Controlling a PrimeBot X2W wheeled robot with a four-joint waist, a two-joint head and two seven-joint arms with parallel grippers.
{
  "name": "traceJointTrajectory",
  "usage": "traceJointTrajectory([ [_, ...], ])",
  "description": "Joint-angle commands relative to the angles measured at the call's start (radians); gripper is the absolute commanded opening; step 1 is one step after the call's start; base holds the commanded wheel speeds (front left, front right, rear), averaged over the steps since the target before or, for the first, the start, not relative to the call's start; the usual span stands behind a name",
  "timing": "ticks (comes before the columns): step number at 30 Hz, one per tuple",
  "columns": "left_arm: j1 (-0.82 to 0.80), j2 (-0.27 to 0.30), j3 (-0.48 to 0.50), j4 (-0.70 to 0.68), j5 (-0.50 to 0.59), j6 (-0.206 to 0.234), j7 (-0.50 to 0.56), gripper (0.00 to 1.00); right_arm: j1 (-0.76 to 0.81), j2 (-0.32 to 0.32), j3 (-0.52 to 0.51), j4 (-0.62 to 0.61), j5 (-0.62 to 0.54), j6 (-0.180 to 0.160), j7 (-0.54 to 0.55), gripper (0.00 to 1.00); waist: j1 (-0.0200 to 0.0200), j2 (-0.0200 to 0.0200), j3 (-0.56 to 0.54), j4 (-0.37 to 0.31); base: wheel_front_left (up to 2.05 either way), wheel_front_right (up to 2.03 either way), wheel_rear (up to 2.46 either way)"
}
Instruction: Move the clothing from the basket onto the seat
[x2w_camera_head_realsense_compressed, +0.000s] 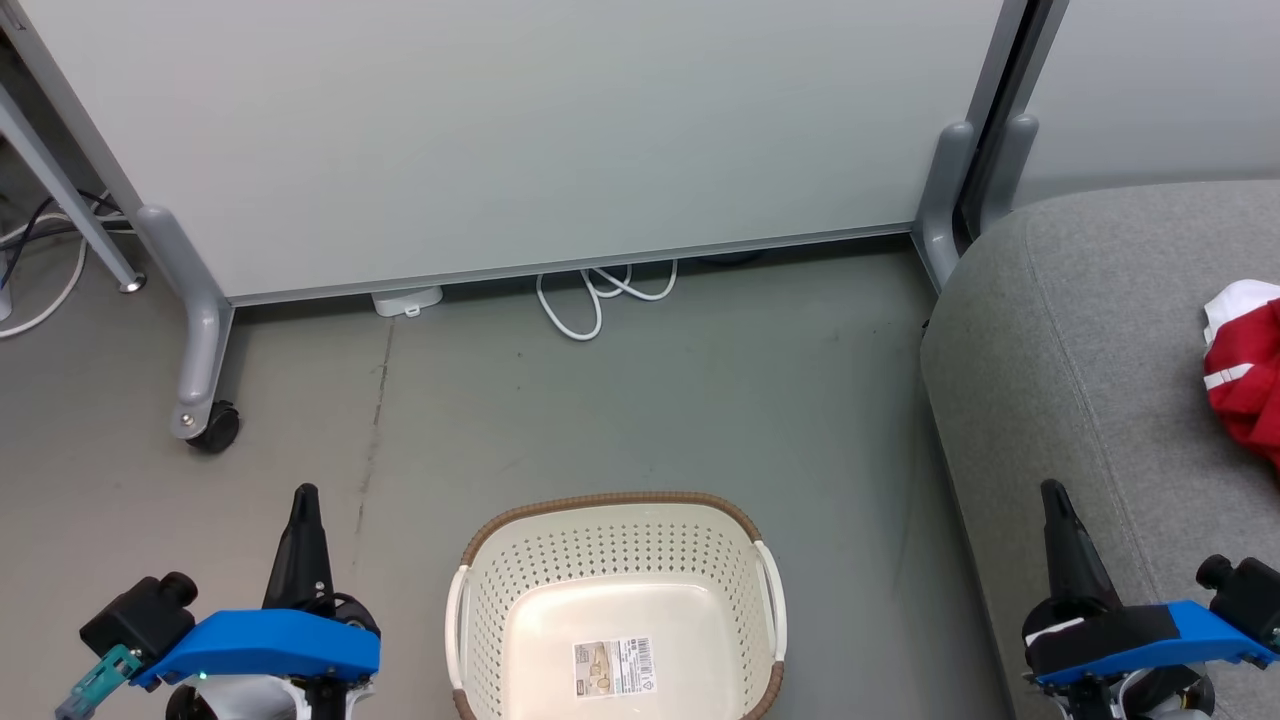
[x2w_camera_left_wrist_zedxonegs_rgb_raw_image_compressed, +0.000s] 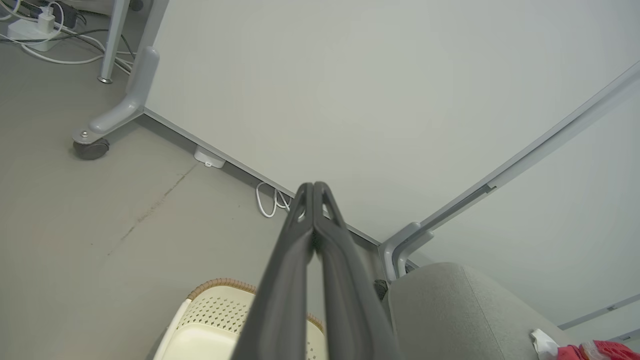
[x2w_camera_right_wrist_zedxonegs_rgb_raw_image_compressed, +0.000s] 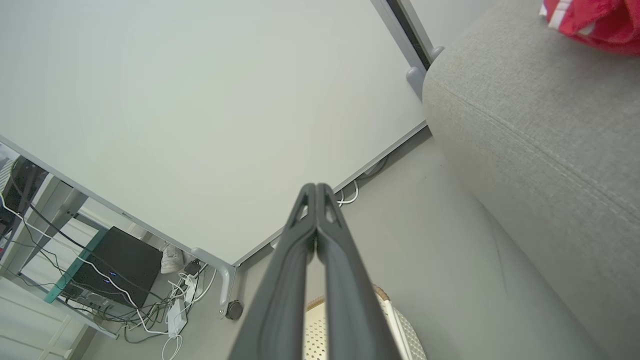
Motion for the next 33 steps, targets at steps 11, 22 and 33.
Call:
traceJointTrajectory([
  [11, -0.025, 0.002, 0.022, -0.025, -0.167, -0.001, 0.042, 0.00, -0.023, -0.002, -0.011, -0.019, 0.169, 0.000, 0.044, 0.00, -0.0001, -0.0001, -0.007, -0.003, 0.00, 0.00, 0.00],
  [22, -0.026, 0.002, 0.035, -0.032, -0.299, -0.001, 0.075, 0.00, -0.027, -0.002, -0.018, -0.022, 0.301, 0.000, 0.079, 0.00, -0.0001, -0.0001, -0.014, -0.006, 0.00, 0.00, 0.00],
  [33, -0.028, 0.002, 0.047, -0.039, -0.429, -0.002, 0.109, 0.00, -0.028, -0.002, -0.025, -0.025, 0.430, 0.000, 0.113, 0.00, -0.0001, -0.0001, -0.021, -0.009, 0.00, 0.00, 0.00],
])
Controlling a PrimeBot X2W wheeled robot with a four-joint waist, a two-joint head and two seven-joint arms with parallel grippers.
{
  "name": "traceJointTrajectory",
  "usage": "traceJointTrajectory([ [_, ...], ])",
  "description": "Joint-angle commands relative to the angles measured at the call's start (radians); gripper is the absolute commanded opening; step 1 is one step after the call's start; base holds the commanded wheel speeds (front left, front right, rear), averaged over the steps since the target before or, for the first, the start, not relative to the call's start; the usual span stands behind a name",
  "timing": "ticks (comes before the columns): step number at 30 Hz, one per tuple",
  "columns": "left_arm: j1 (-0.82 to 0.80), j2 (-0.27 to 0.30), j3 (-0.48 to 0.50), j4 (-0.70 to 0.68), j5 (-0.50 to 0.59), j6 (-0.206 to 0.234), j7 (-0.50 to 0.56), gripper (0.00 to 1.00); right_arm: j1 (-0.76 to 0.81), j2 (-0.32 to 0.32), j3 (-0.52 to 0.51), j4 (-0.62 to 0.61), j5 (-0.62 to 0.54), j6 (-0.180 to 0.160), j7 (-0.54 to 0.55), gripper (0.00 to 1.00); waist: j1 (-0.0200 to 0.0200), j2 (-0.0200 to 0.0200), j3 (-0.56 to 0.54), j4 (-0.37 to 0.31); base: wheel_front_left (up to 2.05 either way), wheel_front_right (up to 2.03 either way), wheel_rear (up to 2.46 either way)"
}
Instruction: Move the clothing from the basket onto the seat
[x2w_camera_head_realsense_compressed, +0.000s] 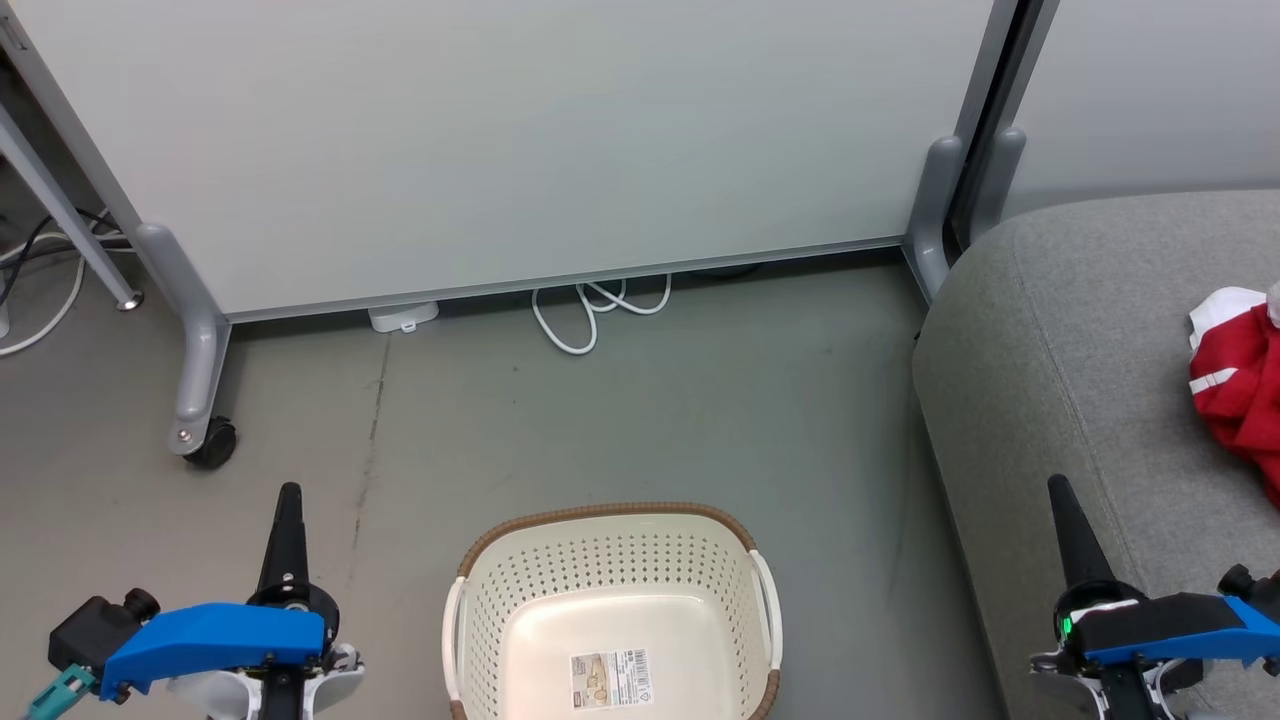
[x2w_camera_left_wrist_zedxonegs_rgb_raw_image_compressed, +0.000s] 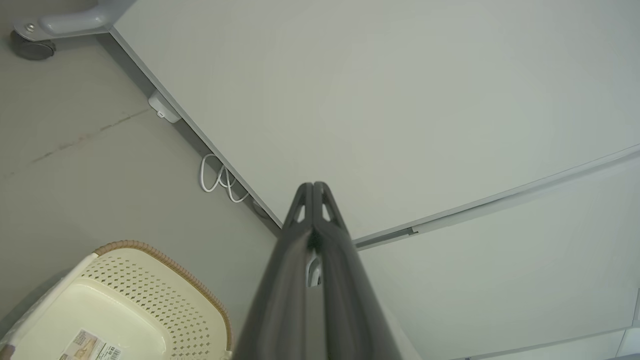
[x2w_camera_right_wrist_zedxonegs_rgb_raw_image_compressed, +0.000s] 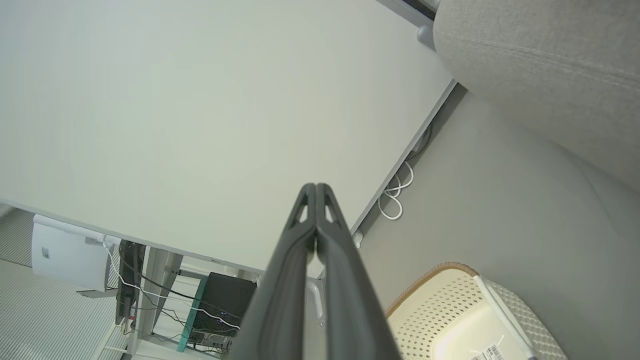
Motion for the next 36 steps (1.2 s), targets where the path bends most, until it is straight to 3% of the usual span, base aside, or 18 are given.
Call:
traceJointTrajectory([
  [1, -0.023, 0.002, 0.008, -0.013, -0.029, -0.002, 0.008, 0.00, -0.019, -0.002, -0.004, -0.013, 0.032, 0.000, 0.009, 0.00, -0.0001, -0.0001, -0.001, 0.000, 0.00, 0.00, 0.00],
  [36, -0.023, 0.002, 0.037, -0.028, -0.335, -0.002, 0.087, 0.00, -0.024, -0.002, -0.020, -0.018, 0.338, 0.000, 0.088, 0.00, -0.0001, -0.0001, -0.023, -0.010, 0.00, 0.00, 0.00],
])
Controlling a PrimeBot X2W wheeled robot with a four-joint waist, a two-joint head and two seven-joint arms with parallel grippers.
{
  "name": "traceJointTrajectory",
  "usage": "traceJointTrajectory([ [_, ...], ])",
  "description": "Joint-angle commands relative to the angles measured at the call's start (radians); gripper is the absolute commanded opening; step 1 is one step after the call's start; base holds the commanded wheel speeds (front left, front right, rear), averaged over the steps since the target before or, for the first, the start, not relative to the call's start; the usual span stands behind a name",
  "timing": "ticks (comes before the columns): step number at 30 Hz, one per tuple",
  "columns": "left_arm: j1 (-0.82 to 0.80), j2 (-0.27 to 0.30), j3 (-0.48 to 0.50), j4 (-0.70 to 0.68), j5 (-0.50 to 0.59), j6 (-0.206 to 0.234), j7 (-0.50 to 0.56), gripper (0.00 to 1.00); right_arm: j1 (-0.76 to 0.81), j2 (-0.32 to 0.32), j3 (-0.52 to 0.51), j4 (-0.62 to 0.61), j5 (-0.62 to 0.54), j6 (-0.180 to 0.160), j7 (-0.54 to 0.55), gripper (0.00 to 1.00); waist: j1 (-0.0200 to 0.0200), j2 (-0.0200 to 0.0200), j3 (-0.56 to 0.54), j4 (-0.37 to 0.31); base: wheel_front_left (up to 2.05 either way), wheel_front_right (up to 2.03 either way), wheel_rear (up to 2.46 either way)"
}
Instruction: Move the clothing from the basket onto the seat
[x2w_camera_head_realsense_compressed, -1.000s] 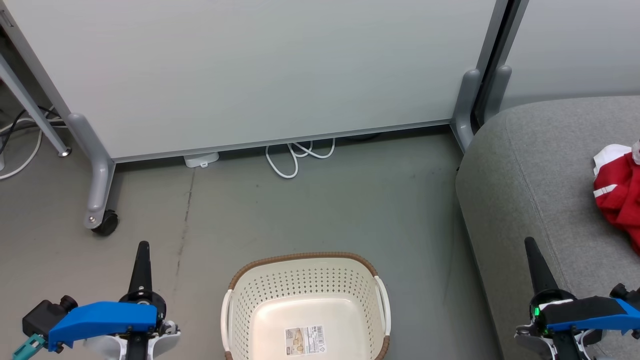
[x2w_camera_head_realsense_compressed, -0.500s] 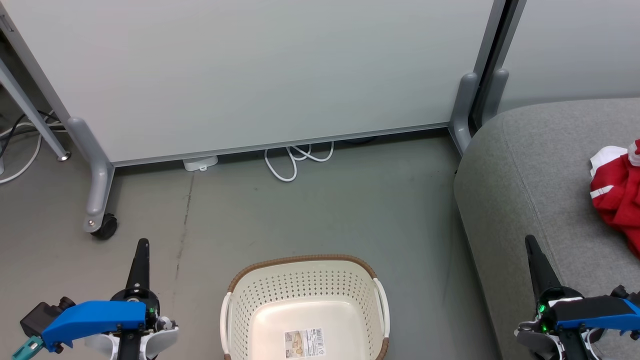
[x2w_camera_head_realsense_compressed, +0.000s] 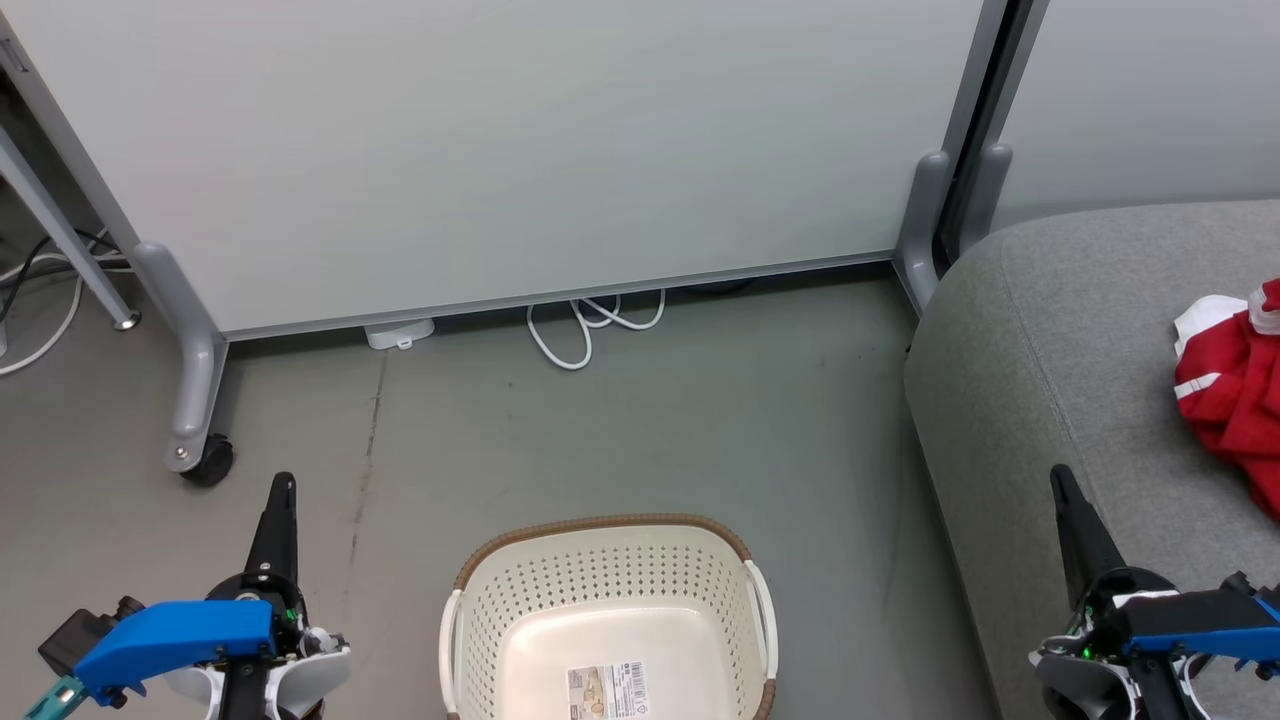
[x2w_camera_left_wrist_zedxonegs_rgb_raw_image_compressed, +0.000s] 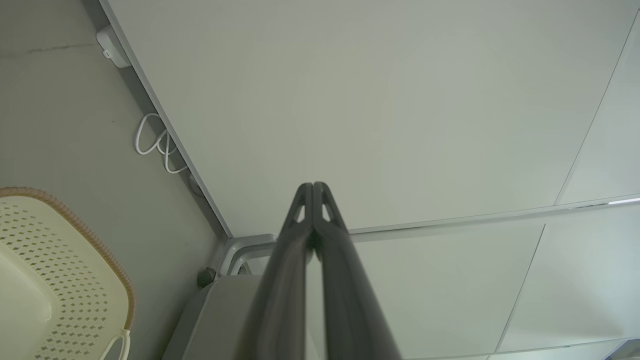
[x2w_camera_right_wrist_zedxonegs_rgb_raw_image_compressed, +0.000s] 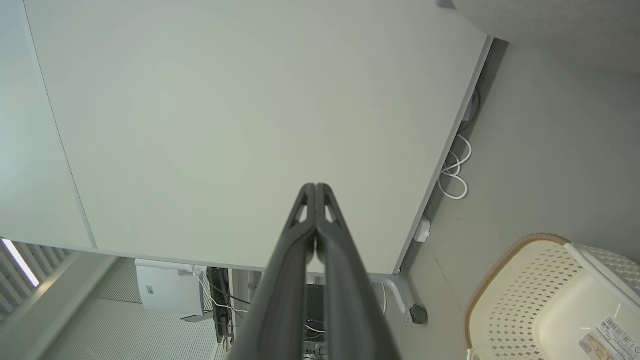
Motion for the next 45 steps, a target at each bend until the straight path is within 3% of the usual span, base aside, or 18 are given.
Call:
traceJointTrajectory([
  [1, -0.013, 0.002, 0.007, -0.008, -0.019, -0.002, 0.005, 0.00, -0.013, -0.002, -0.003, -0.007, 0.020, 0.000, 0.004, 0.00, 0.0000, 0.0000, -0.001, 0.000, 0.00, 0.00, 0.00],
  [21, -0.013, 0.002, 0.018, -0.014, -0.156, -0.003, 0.041, 0.00, -0.016, -0.002, -0.010, -0.008, 0.157, 0.000, 0.040, 0.00, 0.0000, 0.0000, -0.013, -0.006, 0.00, 0.00, 0.00],
  [45, -0.013, 0.002, 0.018, -0.014, -0.152, -0.003, 0.040, 0.00, -0.016, -0.002, -0.010, -0.008, 0.153, 0.000, 0.040, 0.00, 0.0000, 0.0000, -0.013, -0.006, 0.00, 0.00, 0.00],
])
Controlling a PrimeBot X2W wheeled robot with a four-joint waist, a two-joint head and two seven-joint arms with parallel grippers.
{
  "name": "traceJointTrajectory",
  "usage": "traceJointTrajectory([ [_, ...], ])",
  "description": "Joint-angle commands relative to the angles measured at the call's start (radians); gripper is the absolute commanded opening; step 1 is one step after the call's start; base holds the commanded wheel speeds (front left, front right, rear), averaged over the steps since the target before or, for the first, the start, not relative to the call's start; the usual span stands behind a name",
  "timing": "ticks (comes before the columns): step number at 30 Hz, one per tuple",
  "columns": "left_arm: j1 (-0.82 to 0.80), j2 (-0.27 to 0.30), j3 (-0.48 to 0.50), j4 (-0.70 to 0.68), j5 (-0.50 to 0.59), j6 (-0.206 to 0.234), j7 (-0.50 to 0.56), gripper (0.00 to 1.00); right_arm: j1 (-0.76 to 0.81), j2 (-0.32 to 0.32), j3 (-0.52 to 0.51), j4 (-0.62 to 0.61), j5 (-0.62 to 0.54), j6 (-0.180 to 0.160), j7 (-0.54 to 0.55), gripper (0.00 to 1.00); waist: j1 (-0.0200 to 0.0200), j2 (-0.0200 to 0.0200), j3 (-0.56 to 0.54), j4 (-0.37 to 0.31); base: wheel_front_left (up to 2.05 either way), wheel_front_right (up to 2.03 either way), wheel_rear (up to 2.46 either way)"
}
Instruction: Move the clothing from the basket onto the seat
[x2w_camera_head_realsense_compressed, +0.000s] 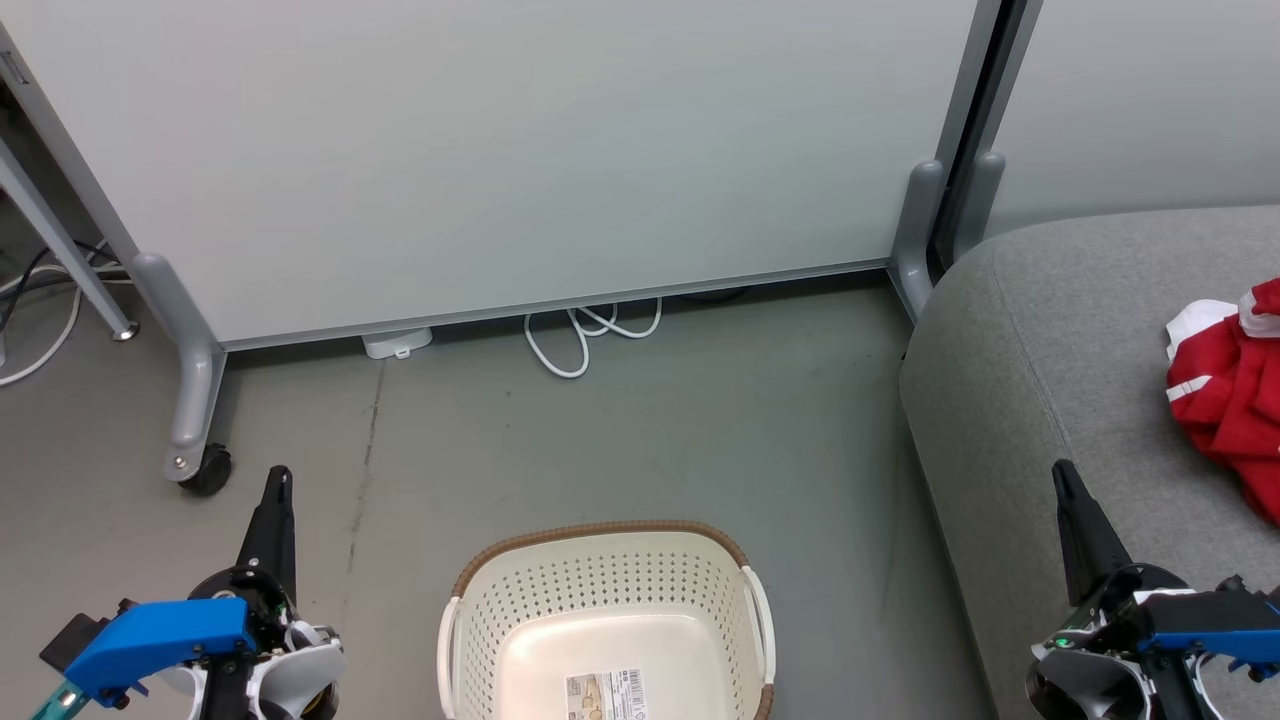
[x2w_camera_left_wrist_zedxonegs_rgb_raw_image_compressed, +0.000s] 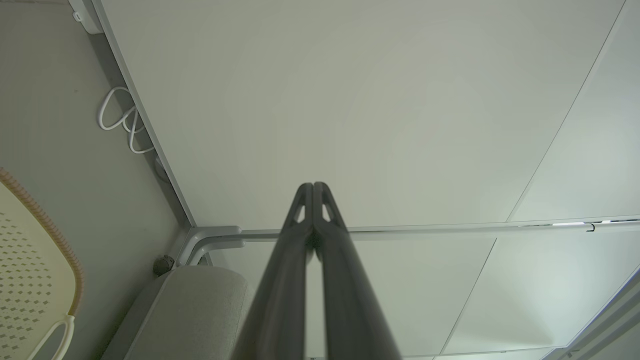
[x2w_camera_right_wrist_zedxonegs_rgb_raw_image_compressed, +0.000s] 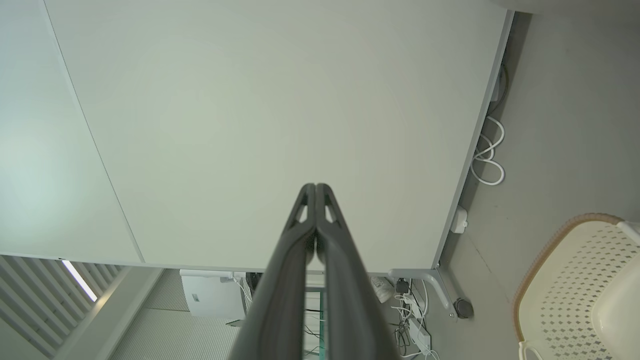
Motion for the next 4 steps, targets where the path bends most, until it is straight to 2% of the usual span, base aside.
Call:
traceJointTrajectory([
  [1, -0.009, 0.002, 0.002, -0.004, -0.002, -0.003, 0.003, 0.00, -0.013, -0.002, -0.002, -0.003, 0.003, 0.000, 0.003, 0.00, 0.0000, 0.0000, 0.000, 0.000, 0.00, 0.00, 0.00],
  [4, -0.009, 0.002, 0.002, -0.004, -0.002, -0.003, 0.003, 0.00, -0.013, -0.002, -0.002, -0.003, 0.003, 0.000, 0.003, 0.00, 0.0000, 0.0000, 0.000, 0.000, 0.00, 0.00, 0.00],
])
